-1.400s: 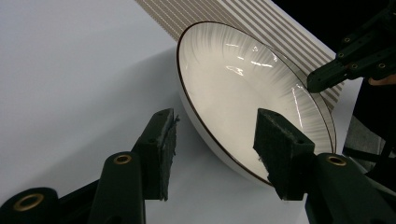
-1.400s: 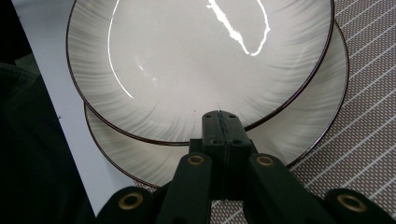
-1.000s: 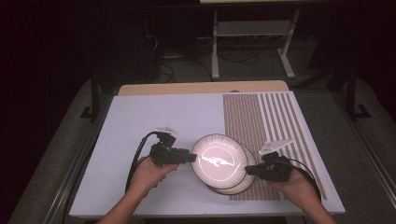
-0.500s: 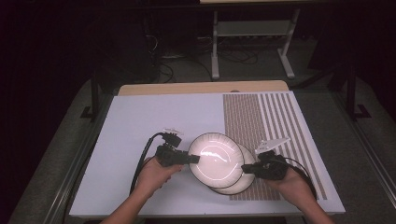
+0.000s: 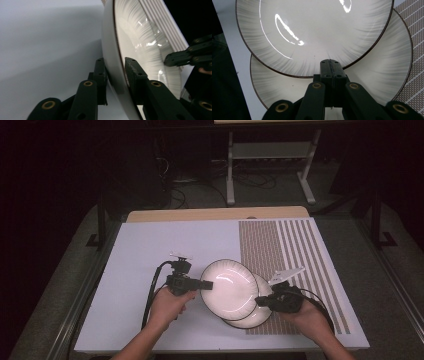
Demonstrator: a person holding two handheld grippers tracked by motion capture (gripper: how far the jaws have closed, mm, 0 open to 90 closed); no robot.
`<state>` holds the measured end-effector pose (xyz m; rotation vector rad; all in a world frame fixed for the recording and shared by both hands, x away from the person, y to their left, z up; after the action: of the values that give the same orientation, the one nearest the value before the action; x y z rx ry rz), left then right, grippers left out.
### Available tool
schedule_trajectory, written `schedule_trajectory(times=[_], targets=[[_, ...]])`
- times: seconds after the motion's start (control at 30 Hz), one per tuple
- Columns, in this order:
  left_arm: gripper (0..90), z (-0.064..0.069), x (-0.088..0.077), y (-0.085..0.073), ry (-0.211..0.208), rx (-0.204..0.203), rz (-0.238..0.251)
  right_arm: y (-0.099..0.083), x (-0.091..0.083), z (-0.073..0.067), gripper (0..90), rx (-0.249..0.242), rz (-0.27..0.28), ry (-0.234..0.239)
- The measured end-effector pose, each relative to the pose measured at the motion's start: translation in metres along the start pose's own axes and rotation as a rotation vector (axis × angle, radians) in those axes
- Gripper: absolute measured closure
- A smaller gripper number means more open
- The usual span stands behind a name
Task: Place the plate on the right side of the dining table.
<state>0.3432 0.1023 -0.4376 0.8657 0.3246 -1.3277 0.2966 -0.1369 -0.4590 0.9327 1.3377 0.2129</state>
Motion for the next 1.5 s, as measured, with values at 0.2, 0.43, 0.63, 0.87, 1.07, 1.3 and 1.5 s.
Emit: schedule_trajectory(times=[0.2,0.43,0.63,0.87,1.07,1.3,1.5], targets=[[78.2,0.001,-0.001,0.002,-0.026,-0.076,0.026,0.000,0.000,0.001,87.8,0.007,0.005,-0.001],[79.5,-0.004,0.003,0.003,-0.058,-0.185,0.037,0.001,-0.003,0.003,83.2,0.033,0.033,-0.011],[79.6,-0.006,0.002,0.003,-0.073,-0.216,0.055,0.004,-0.011,0.008,75.2,0.075,0.102,-0.032],[79.7,-0.003,-0.004,0.006,-0.134,-0.273,0.098,0.010,-0.020,0.013,61.6,0.155,0.222,-0.076],[79.6,-0.002,-0.008,0.008,-0.174,-0.325,0.143,0.019,-0.024,0.015,53.3,0.227,0.304,-0.123],[79.6,0.002,-0.010,0.007,-0.200,-0.352,0.187,0.026,-0.013,0.016,50.0,0.323,0.330,-0.159],[79.6,0.004,-0.008,0.005,-0.251,-0.376,0.204,0.030,-0.009,0.017,50.0,0.369,0.360,-0.168]])
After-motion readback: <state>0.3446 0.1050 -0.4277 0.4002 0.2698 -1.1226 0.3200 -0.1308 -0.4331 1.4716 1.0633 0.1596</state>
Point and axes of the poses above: each handheld gripper's, and its own axes: x roughly forward along the jaws, y roughly out of its top, z roughly to its right, the point moved 6 cm from there along x, roughly forward along the jaws, and after that the axes turned 14 degrees about -x, right-handed, at the moved point
